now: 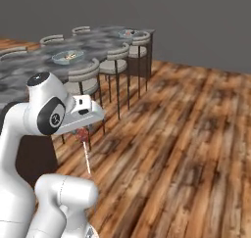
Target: Place the cold items (squash and kiwi) from the fridge in one tupperware on the dining counter. Place the warm items (kebab skewer and hot dog) in the stove area in another tupperware.
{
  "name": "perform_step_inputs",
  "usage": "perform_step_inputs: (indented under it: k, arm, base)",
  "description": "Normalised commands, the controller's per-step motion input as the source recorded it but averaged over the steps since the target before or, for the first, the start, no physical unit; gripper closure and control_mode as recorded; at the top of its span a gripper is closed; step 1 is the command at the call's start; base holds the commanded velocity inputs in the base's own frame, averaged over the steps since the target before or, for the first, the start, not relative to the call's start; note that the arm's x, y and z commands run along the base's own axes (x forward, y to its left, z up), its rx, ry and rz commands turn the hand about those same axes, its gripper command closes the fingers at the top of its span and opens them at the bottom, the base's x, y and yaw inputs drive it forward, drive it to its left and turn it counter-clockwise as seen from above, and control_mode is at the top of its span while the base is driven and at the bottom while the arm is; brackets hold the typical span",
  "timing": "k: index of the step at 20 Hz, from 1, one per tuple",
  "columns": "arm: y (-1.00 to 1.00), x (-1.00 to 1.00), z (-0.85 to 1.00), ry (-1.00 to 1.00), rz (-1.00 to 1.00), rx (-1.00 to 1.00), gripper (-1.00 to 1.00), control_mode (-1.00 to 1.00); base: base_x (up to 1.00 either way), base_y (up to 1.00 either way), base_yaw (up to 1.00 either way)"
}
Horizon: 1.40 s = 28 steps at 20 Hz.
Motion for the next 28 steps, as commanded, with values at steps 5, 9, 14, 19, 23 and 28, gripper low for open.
perform_step_inputs:
  k: [5, 9, 14, 19, 23, 28]
  arm:
    - [0.00, 0.00, 0.00, 0.00, 0.00, 0.00, 1.00, 1.00]
    - [0.00, 0.00, 0.00, 0.00, 0.00, 0.00, 1.00, 1.00]
    - [0.00, 0.00, 0.00, 0.00, 0.00, 0.00, 1.00, 1.00]
    - [0.00, 0.00, 0.00, 0.00, 0.00, 0.00, 1.00, 1.00]
    - [0.00, 0.00, 0.00, 0.00, 0.00, 0.00, 1.00, 1.00]
    - [0.00, 0.00, 0.00, 0.00, 0.00, 0.00, 1.00, 1.00]
  base:
    - [1.00, -0.40, 0.43]
    - [1.00, -0.44, 0.42]
    - [1.00, -0.45, 0.37]
    - [1.00, -0.48, 0.35]
    - [1.00, -0.43, 0.36]
    - [1.00, -0.39, 0.42]
